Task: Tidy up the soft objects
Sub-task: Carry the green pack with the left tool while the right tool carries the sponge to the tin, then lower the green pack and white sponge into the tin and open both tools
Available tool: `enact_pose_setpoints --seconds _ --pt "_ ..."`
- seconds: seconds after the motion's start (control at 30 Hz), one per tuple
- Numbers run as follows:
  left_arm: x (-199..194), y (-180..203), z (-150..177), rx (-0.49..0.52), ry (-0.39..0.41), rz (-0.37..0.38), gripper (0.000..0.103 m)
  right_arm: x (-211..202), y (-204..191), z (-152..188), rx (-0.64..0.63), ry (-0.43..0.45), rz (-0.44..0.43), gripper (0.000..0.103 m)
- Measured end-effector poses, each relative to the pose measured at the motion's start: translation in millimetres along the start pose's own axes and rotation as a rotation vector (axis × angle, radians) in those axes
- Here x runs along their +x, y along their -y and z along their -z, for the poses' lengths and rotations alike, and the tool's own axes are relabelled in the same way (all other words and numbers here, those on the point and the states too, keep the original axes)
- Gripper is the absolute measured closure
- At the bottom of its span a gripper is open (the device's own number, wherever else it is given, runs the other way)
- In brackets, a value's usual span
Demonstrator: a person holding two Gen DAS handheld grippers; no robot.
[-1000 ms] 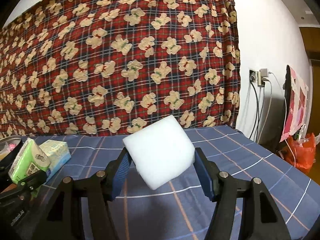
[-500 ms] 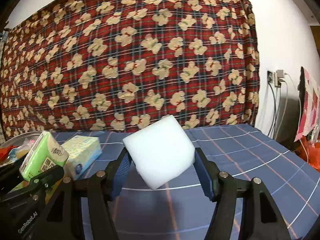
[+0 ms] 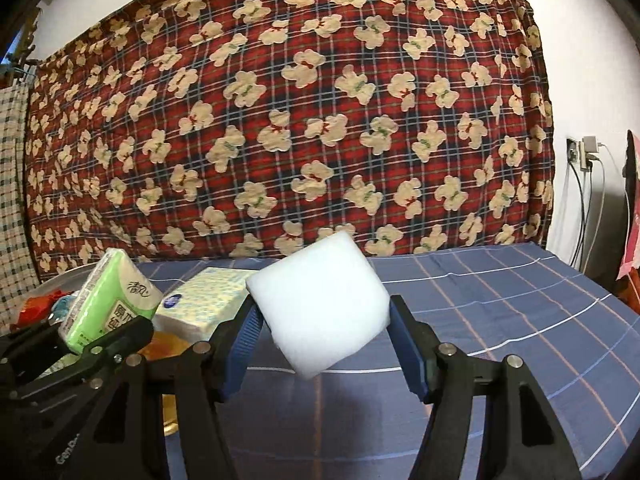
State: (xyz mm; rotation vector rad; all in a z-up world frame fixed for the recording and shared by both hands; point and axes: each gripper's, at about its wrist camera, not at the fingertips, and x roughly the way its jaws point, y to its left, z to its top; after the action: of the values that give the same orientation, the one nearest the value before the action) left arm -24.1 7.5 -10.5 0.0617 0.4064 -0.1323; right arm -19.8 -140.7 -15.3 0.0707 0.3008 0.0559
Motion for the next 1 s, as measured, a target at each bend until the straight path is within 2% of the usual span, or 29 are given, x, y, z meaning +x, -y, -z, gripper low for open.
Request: enact_pose_setpoints --seconds 0.33,0.6,0.83,1.0 --pt "-9 -47 3 -0.068 0.003 -0.053 0.079 1 -50 1 -0.037 -0.019 -0.107 0.038" --pt "-20 -109 -3 -0.121 0.024 -0.169 0.079 11 -107 -11 -0.084 -0.019 -0.208 0.038" --pt "-16 -173 -11 -0.164 -0.011 -0.295 0.079 34 -172 -33 -0.085 -0.027 -0.309 0.038" --pt "-13 -222 -20 -0.219 -0.026 -0.363 0.079 56 -212 -49 -0.074 -0.072 -0.366 0.038"
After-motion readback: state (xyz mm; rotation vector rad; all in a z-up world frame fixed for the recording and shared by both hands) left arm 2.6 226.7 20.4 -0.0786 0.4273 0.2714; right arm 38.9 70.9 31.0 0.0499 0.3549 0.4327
